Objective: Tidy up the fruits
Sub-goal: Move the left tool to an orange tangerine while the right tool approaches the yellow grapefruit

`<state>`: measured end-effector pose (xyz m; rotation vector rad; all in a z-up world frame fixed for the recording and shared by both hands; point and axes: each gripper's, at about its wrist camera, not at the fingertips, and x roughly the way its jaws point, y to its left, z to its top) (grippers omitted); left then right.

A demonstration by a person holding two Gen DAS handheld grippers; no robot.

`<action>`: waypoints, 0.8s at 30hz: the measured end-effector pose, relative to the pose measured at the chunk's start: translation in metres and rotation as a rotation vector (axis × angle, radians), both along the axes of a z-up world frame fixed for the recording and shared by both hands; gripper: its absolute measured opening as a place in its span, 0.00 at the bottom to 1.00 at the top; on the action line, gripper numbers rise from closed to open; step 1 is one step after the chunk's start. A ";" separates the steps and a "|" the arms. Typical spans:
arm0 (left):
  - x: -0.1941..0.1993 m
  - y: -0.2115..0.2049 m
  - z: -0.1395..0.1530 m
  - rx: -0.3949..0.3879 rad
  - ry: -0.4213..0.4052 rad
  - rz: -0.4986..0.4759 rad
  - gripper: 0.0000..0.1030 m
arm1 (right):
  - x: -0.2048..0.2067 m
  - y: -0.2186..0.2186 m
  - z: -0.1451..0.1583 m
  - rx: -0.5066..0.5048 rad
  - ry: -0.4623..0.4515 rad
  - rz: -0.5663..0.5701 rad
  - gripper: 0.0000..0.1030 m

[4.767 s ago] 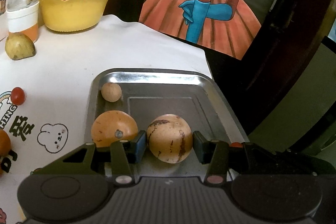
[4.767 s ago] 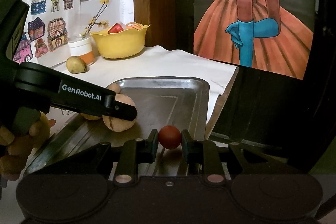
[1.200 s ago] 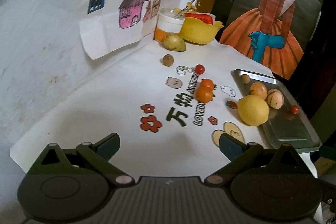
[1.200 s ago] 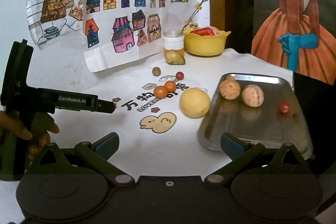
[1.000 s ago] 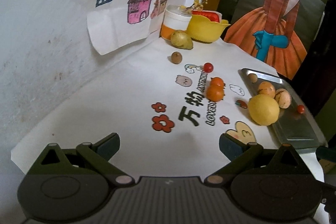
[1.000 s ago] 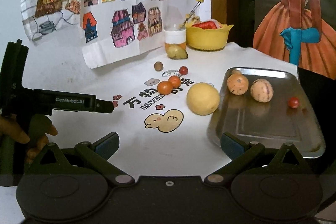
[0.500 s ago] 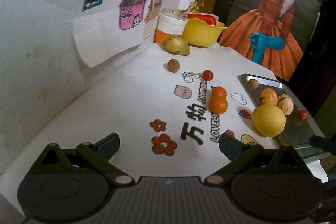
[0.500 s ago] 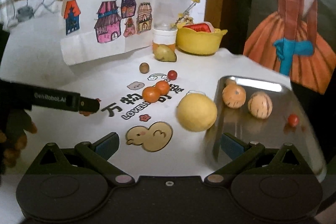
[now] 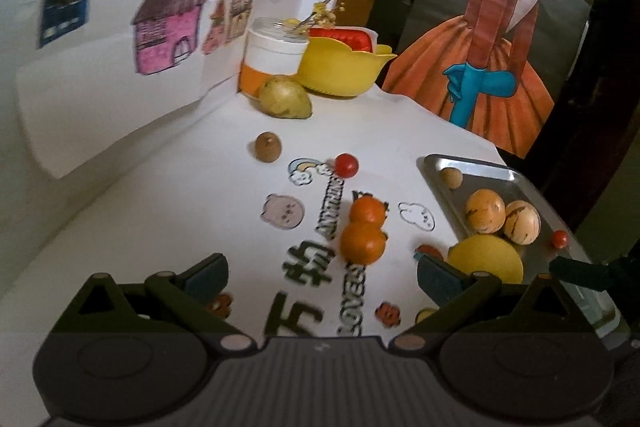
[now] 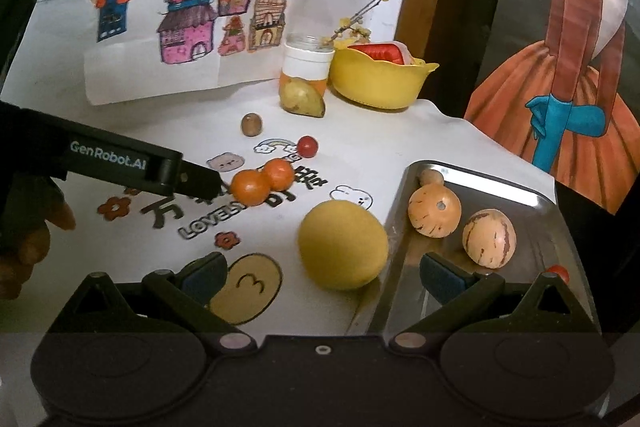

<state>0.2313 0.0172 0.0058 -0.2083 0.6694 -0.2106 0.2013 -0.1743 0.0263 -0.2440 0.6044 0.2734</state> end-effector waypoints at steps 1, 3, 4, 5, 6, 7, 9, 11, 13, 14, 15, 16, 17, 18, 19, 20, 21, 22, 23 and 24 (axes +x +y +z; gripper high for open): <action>0.003 -0.002 -0.001 0.000 0.001 -0.003 1.00 | 0.003 -0.002 -0.001 0.010 -0.001 -0.002 0.99; 0.009 -0.006 -0.003 0.000 0.008 -0.006 1.00 | 0.009 -0.004 -0.002 0.024 0.002 -0.005 0.99; 0.011 -0.007 -0.005 0.002 0.011 -0.009 1.00 | 0.011 -0.005 -0.002 0.031 0.005 -0.005 0.99; 0.013 -0.008 -0.006 0.005 0.014 -0.010 1.00 | 0.014 -0.005 -0.003 0.036 0.009 -0.004 0.99; 0.014 -0.009 -0.007 0.008 0.018 -0.009 1.00 | 0.016 -0.005 -0.004 0.038 0.013 -0.002 0.99; 0.015 -0.009 -0.008 0.012 0.022 -0.007 1.00 | 0.018 -0.006 -0.005 0.040 0.015 0.000 0.99; 0.018 -0.011 -0.010 0.013 0.026 -0.006 1.00 | 0.022 -0.005 -0.007 0.038 0.019 0.004 0.99; 0.021 -0.012 -0.010 0.014 0.033 -0.012 1.00 | 0.024 -0.004 -0.009 0.037 0.023 0.008 0.99; 0.023 -0.013 -0.010 0.019 0.035 -0.019 0.99 | 0.026 -0.004 -0.010 0.037 0.027 0.011 0.99; 0.023 -0.015 -0.010 0.022 0.033 -0.023 0.99 | 0.026 -0.004 -0.011 0.039 0.028 0.011 0.99; 0.023 -0.016 -0.010 0.023 0.028 -0.028 0.99 | 0.027 -0.004 -0.011 0.042 0.030 0.012 0.99; 0.023 -0.017 -0.010 0.024 0.023 -0.033 0.99 | 0.027 -0.004 -0.012 0.046 0.033 0.013 0.99; 0.024 -0.018 -0.009 0.024 0.018 -0.039 0.99 | 0.028 -0.004 -0.012 0.049 0.035 0.014 0.99; 0.024 -0.019 -0.009 0.024 0.014 -0.044 0.99 | 0.028 -0.004 -0.012 0.050 0.036 0.016 0.99; 0.024 -0.020 -0.009 0.024 0.010 -0.048 0.99 | 0.028 -0.004 -0.012 0.050 0.036 0.017 0.99; 0.024 -0.021 -0.009 0.024 0.008 -0.053 0.99 | 0.029 -0.004 -0.013 0.050 0.037 0.017 0.99; 0.024 -0.022 -0.010 0.024 0.006 -0.058 0.99 | 0.029 -0.004 -0.013 0.050 0.038 0.018 0.99; 0.024 -0.023 -0.010 0.024 0.004 -0.063 0.99 | 0.029 -0.004 -0.013 0.050 0.039 0.018 0.99; 0.024 -0.024 -0.011 0.027 0.002 -0.068 0.99 | 0.029 -0.004 -0.014 0.051 0.040 0.017 0.99; 0.024 -0.025 -0.011 0.030 0.000 -0.071 0.98 | 0.030 -0.004 -0.014 0.053 0.042 0.015 0.99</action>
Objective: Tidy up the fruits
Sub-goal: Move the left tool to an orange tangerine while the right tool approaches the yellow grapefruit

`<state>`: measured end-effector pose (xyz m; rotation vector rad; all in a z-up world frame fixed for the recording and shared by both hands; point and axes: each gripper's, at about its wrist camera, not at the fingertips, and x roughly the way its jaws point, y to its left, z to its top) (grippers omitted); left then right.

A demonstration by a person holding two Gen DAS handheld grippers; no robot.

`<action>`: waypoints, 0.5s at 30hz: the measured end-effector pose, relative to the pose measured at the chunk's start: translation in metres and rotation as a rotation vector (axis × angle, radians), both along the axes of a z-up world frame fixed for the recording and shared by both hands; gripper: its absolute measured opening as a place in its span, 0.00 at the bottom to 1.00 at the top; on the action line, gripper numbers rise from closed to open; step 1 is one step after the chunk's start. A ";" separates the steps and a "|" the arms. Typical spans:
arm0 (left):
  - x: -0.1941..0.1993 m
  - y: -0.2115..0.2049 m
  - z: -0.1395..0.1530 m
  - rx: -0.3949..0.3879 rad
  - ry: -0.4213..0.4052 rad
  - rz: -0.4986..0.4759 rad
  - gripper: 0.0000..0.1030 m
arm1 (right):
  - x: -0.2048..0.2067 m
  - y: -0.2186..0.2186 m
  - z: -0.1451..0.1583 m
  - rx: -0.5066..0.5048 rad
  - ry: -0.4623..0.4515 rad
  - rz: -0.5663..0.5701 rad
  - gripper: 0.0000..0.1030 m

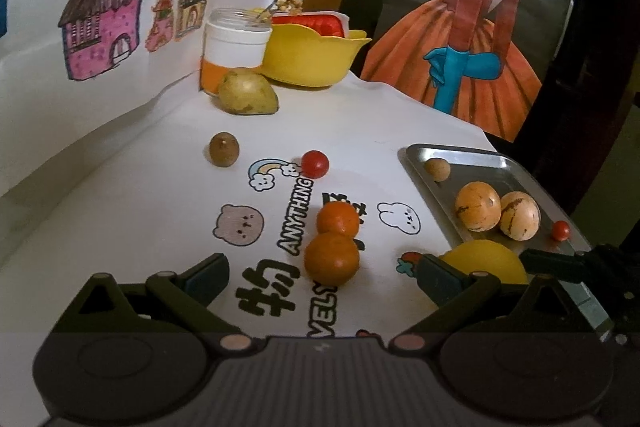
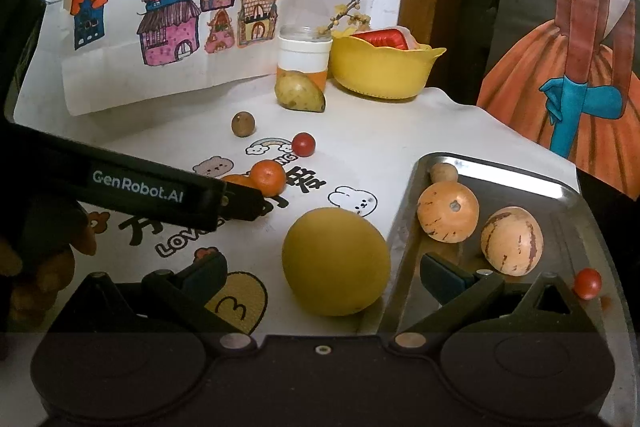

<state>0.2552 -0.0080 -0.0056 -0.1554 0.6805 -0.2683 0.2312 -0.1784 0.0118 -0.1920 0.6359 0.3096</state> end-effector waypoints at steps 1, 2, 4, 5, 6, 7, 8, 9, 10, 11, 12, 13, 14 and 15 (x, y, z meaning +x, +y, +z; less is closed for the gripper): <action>0.000 -0.001 -0.001 0.005 -0.002 -0.003 0.97 | 0.000 -0.001 0.000 0.002 0.001 -0.001 0.99; 0.000 -0.002 -0.001 0.008 -0.005 -0.004 0.97 | 0.001 -0.001 -0.001 0.004 0.002 -0.002 0.99; -0.001 -0.002 -0.001 0.013 -0.012 -0.001 0.95 | 0.002 -0.001 -0.002 0.007 0.002 -0.003 0.99; -0.001 -0.003 -0.001 0.015 -0.019 0.001 0.94 | 0.002 -0.001 -0.002 0.006 0.002 -0.002 0.99; -0.001 -0.003 -0.001 0.017 -0.025 0.005 0.92 | 0.002 -0.001 -0.002 0.006 0.002 -0.002 0.99; -0.001 -0.003 -0.001 0.017 -0.030 0.009 0.91 | 0.002 -0.001 -0.002 0.005 0.002 -0.002 0.99; -0.001 -0.003 -0.001 0.017 -0.032 0.010 0.90 | 0.002 0.000 -0.002 0.004 0.001 -0.003 0.99; 0.000 -0.003 -0.001 0.016 -0.032 0.010 0.87 | 0.002 0.000 -0.003 0.002 0.000 -0.002 0.99; 0.000 -0.003 -0.001 0.015 -0.030 0.009 0.85 | 0.003 0.000 -0.003 0.000 -0.001 -0.002 0.99; 0.001 -0.003 -0.002 0.013 -0.028 0.006 0.84 | 0.004 -0.001 -0.003 0.000 -0.004 -0.004 0.99; 0.001 -0.004 -0.002 0.011 -0.026 0.002 0.81 | 0.004 -0.001 -0.004 0.001 -0.007 -0.006 0.99; 0.002 -0.004 -0.002 0.008 -0.023 -0.004 0.79 | 0.005 -0.001 -0.004 0.002 -0.009 -0.007 0.99; 0.002 -0.004 -0.003 0.004 -0.020 -0.008 0.78 | 0.005 -0.001 -0.004 0.003 -0.012 -0.007 0.99; 0.003 -0.004 -0.003 0.002 -0.019 -0.011 0.76 | 0.006 -0.001 -0.004 0.002 -0.014 -0.008 0.98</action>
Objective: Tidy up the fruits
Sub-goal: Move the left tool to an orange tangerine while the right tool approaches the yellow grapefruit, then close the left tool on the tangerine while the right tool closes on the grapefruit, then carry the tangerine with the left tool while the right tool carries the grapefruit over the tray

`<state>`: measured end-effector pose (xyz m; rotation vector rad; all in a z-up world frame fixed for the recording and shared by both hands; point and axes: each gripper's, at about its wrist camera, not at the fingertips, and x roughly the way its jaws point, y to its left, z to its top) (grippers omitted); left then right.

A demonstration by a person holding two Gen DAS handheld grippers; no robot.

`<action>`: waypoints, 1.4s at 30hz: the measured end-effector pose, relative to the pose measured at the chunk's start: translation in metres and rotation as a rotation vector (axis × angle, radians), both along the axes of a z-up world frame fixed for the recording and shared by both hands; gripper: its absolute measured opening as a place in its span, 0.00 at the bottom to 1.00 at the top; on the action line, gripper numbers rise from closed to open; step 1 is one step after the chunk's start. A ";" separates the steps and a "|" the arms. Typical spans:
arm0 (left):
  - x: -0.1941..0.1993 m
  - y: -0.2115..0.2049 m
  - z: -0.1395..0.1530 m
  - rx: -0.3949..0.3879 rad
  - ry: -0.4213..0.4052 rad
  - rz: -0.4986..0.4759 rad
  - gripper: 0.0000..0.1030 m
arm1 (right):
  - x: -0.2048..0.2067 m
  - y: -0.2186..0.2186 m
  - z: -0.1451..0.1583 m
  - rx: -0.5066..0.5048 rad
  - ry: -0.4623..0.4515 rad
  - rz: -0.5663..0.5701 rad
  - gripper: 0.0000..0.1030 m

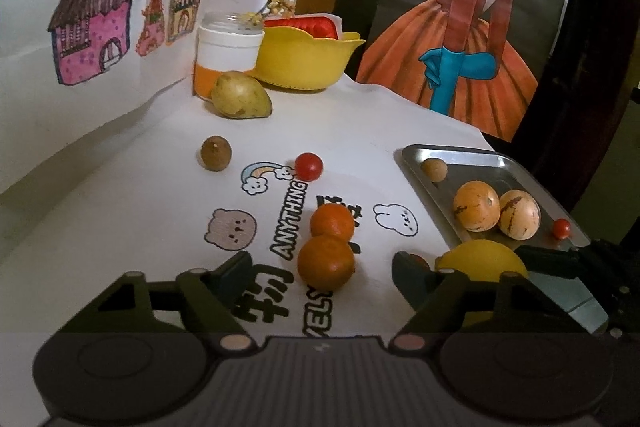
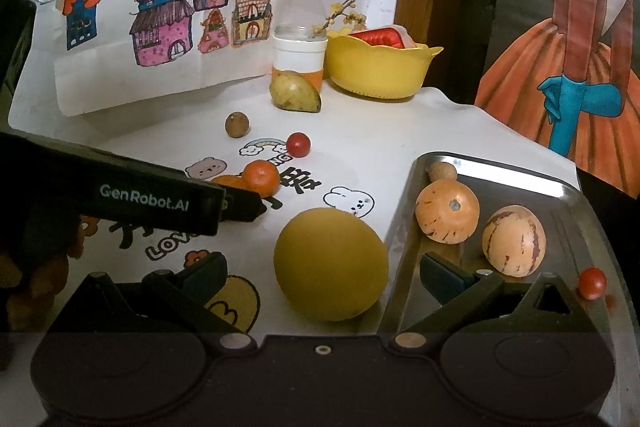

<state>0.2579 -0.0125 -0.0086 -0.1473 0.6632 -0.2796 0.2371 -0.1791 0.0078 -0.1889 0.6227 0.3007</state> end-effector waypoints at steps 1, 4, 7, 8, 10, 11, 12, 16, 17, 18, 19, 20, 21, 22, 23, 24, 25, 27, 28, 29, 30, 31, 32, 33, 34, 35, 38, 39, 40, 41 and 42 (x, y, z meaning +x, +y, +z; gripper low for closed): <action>0.001 0.000 0.000 -0.002 -0.001 -0.003 0.73 | 0.001 0.000 0.000 -0.002 -0.001 -0.001 0.97; 0.002 -0.002 -0.001 -0.003 0.001 -0.011 0.67 | 0.003 -0.001 -0.001 -0.006 -0.003 -0.010 0.93; 0.003 -0.003 -0.001 -0.004 0.002 -0.013 0.60 | 0.004 -0.001 -0.003 -0.006 -0.005 -0.018 0.89; 0.004 -0.003 -0.001 -0.004 0.003 -0.011 0.58 | 0.004 0.000 -0.003 -0.007 -0.005 -0.018 0.88; 0.004 -0.003 -0.001 -0.004 0.004 -0.007 0.53 | 0.004 0.001 -0.004 -0.011 -0.004 -0.018 0.86; 0.003 -0.003 -0.001 -0.003 0.004 -0.005 0.52 | 0.004 0.001 -0.003 -0.011 -0.007 -0.018 0.85; 0.003 -0.003 -0.001 -0.001 0.005 -0.002 0.50 | 0.004 0.002 -0.003 -0.011 -0.010 -0.019 0.84; 0.003 -0.002 -0.001 0.016 0.008 0.013 0.40 | 0.006 0.004 -0.004 -0.018 -0.004 -0.011 0.78; 0.003 -0.002 -0.001 0.016 0.009 0.012 0.38 | 0.006 0.005 -0.005 -0.022 0.001 -0.008 0.75; 0.002 -0.002 -0.001 0.014 0.010 0.012 0.36 | 0.007 0.005 -0.005 -0.025 0.002 -0.008 0.74; 0.002 -0.002 -0.001 0.012 0.013 0.009 0.33 | 0.006 0.006 -0.005 -0.026 -0.002 -0.009 0.72; 0.001 -0.002 0.000 0.014 0.013 0.010 0.33 | 0.007 0.006 -0.004 -0.024 -0.003 -0.010 0.69; 0.000 -0.002 0.000 0.016 0.012 0.012 0.33 | 0.007 0.006 -0.004 -0.021 -0.003 -0.009 0.67; 0.000 -0.002 0.000 0.018 0.013 0.012 0.33 | 0.006 0.006 -0.004 -0.021 -0.006 -0.012 0.63; -0.001 -0.003 0.000 0.018 0.015 0.012 0.33 | 0.006 0.006 -0.004 -0.024 -0.011 -0.016 0.60; -0.002 -0.003 0.001 0.015 0.017 0.013 0.33 | 0.005 0.006 -0.003 -0.025 -0.013 -0.017 0.59; -0.003 -0.002 0.001 0.012 0.021 0.012 0.33 | 0.005 0.004 -0.003 -0.017 -0.009 -0.017 0.59; -0.005 -0.002 0.002 0.009 0.027 0.009 0.33 | 0.004 0.003 -0.002 -0.004 -0.002 -0.017 0.59; -0.006 -0.002 0.002 0.010 0.029 0.008 0.33 | 0.003 0.002 -0.001 -0.002 0.001 -0.016 0.59; -0.008 -0.002 0.003 0.010 0.030 0.007 0.33 | 0.001 0.003 0.000 -0.001 0.002 -0.014 0.59; -0.010 -0.002 0.003 0.011 0.030 0.005 0.33 | -0.001 0.002 0.001 0.002 0.006 -0.010 0.59; -0.012 -0.002 0.004 0.012 0.030 0.004 0.33 | -0.003 0.002 0.002 0.007 0.008 -0.006 0.59; -0.015 -0.002 0.005 0.014 0.029 0.003 0.33 | -0.005 0.002 0.003 0.013 0.012 -0.002 0.59; -0.017 -0.002 0.006 0.017 0.028 0.002 0.33 | -0.008 0.002 0.003 0.018 0.015 0.000 0.59; -0.019 -0.003 0.006 0.020 0.028 0.001 0.33 | -0.010 0.001 0.004 0.023 0.017 0.003 0.59; -0.022 -0.003 0.007 0.022 0.027 0.000 0.33 | -0.013 0.001 0.005 0.028 0.019 0.007 0.59; -0.030 -0.003 0.008 0.031 0.028 -0.003 0.33 | -0.023 0.000 0.007 0.043 0.022 0.012 0.58; -0.033 -0.003 0.008 0.033 0.029 -0.004 0.33 | -0.026 -0.001 0.008 0.049 0.023 0.014 0.58; -0.035 -0.004 0.009 0.034 0.031 -0.006 0.33 | -0.029 -0.001 0.008 0.054 0.025 0.016 0.58; -0.038 -0.004 0.009 0.035 0.032 -0.009 0.33 | -0.032 -0.002 0.009 0.060 0.028 0.018 0.58; -0.040 -0.005 0.010 0.038 0.033 -0.013 0.33 | -0.035 -0.003 0.010 0.068 0.033 0.020 0.58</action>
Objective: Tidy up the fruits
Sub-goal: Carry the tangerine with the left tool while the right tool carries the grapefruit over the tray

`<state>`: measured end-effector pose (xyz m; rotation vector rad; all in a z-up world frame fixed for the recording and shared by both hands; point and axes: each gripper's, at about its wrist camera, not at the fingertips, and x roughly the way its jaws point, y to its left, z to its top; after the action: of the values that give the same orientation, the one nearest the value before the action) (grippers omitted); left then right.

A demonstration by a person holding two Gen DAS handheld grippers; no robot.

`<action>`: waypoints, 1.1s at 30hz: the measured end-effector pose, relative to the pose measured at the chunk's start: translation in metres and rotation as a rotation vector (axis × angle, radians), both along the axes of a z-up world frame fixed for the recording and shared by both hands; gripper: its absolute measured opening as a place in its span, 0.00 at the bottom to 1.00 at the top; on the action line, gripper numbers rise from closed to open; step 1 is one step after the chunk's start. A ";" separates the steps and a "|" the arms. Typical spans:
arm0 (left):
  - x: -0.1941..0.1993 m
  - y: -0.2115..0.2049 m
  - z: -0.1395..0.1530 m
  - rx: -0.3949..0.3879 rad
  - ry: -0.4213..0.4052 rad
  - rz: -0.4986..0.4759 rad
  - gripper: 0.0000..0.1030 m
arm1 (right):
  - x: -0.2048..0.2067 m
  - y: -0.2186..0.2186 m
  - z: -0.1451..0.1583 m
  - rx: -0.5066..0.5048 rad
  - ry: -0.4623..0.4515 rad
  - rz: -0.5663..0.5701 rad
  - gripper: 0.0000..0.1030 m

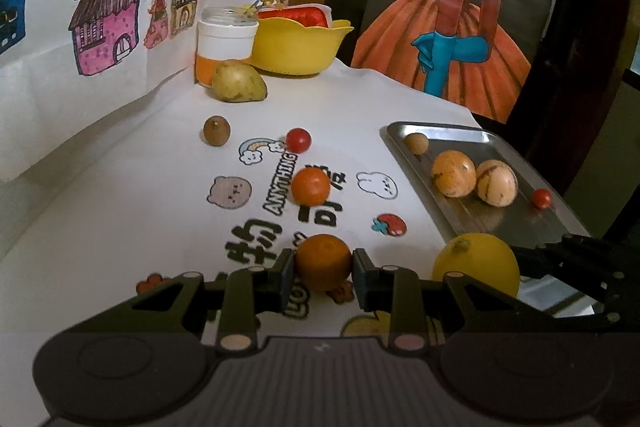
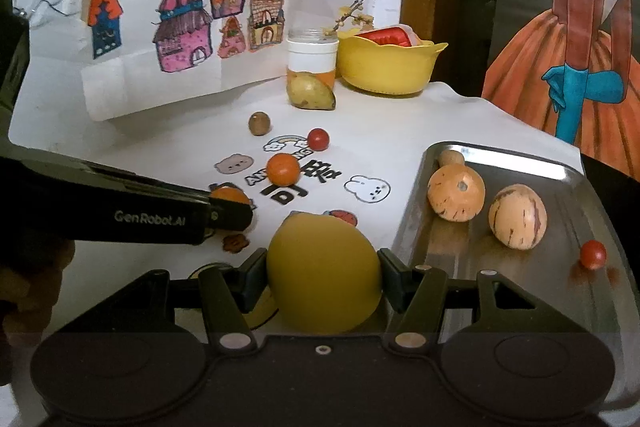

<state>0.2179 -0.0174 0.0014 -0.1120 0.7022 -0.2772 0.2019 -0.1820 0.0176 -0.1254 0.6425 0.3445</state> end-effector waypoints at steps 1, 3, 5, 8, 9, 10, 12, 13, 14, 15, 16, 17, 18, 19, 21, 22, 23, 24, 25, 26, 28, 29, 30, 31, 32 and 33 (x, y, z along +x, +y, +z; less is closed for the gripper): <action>-0.002 -0.001 0.001 0.003 -0.001 -0.004 0.33 | -0.003 -0.001 0.001 0.007 0.004 0.001 0.58; -0.006 -0.003 0.004 0.011 -0.006 -0.009 0.33 | -0.008 -0.003 0.002 0.016 0.009 -0.001 0.58; -0.009 -0.007 0.007 0.014 -0.012 -0.012 0.33 | -0.013 -0.007 0.003 0.027 0.010 -0.009 0.58; -0.014 -0.012 0.011 0.013 -0.021 -0.028 0.33 | -0.021 -0.012 0.008 0.045 0.003 -0.017 0.58; -0.016 -0.015 0.012 0.014 -0.025 -0.033 0.33 | -0.022 -0.013 0.009 0.045 -0.001 -0.018 0.58; -0.016 -0.018 0.014 0.016 -0.028 -0.038 0.33 | -0.025 -0.015 0.011 0.047 -0.007 -0.020 0.57; -0.019 -0.023 0.017 0.016 -0.035 -0.046 0.33 | -0.030 -0.019 0.015 0.055 -0.015 -0.021 0.57; -0.020 -0.025 0.018 0.016 -0.038 -0.049 0.33 | -0.032 -0.020 0.016 0.058 -0.018 -0.022 0.57; -0.021 -0.027 0.020 0.016 -0.042 -0.053 0.33 | -0.034 -0.022 0.018 0.059 -0.022 -0.022 0.57; -0.022 -0.029 0.021 0.017 -0.045 -0.055 0.33 | -0.036 -0.024 0.019 0.061 -0.026 -0.024 0.57; -0.023 -0.031 0.023 0.017 -0.048 -0.058 0.33 | -0.038 -0.026 0.020 0.063 -0.031 -0.027 0.57; -0.024 -0.034 0.024 0.018 -0.050 -0.061 0.33 | -0.040 -0.028 0.022 0.065 -0.035 -0.030 0.57; -0.024 -0.035 0.025 0.019 -0.053 -0.064 0.33 | -0.042 -0.031 0.023 0.068 -0.040 -0.035 0.57; -0.025 -0.037 0.026 0.020 -0.055 -0.066 0.33 | -0.043 -0.033 0.024 0.069 -0.044 -0.040 0.57; -0.025 -0.042 0.027 0.021 -0.056 -0.070 0.33 | -0.045 -0.039 0.026 0.070 -0.055 -0.054 0.57; -0.025 -0.044 0.028 0.021 -0.057 -0.074 0.33 | -0.046 -0.043 0.027 0.071 -0.061 -0.064 0.57; -0.025 -0.047 0.028 0.021 -0.057 -0.077 0.33 | -0.046 -0.046 0.027 0.072 -0.065 -0.073 0.57; -0.025 -0.049 0.029 0.022 -0.058 -0.080 0.33 | -0.046 -0.050 0.027 0.074 -0.068 -0.084 0.57; -0.024 -0.053 0.029 0.022 -0.057 -0.085 0.33 | -0.046 -0.055 0.027 0.077 -0.071 -0.097 0.57; -0.023 -0.055 0.029 0.023 -0.057 -0.088 0.33 | -0.046 -0.059 0.027 0.079 -0.072 -0.108 0.57; -0.022 -0.062 0.028 0.023 -0.054 -0.098 0.33 | -0.044 -0.068 0.025 0.086 -0.071 -0.133 0.57; -0.021 -0.065 0.028 0.023 -0.052 -0.103 0.33 | -0.043 -0.072 0.025 0.089 -0.070 -0.143 0.57; -0.019 -0.068 0.027 0.023 -0.050 -0.107 0.33 | -0.042 -0.077 0.023 0.093 -0.067 -0.156 0.57; -0.018 -0.072 0.027 0.023 -0.047 -0.113 0.33 | -0.041 -0.082 0.022 0.095 -0.065 -0.167 0.57; -0.016 -0.076 0.027 0.023 -0.045 -0.120 0.33 | -0.040 -0.086 0.021 0.096 -0.064 -0.176 0.57; -0.015 -0.080 0.026 0.024 -0.045 -0.126 0.33 | -0.039 -0.091 0.020 0.099 -0.063 -0.187 0.57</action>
<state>0.2029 -0.0973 0.0275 -0.0389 0.6691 -0.3904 0.1633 -0.2731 0.0373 0.0181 0.5685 0.1905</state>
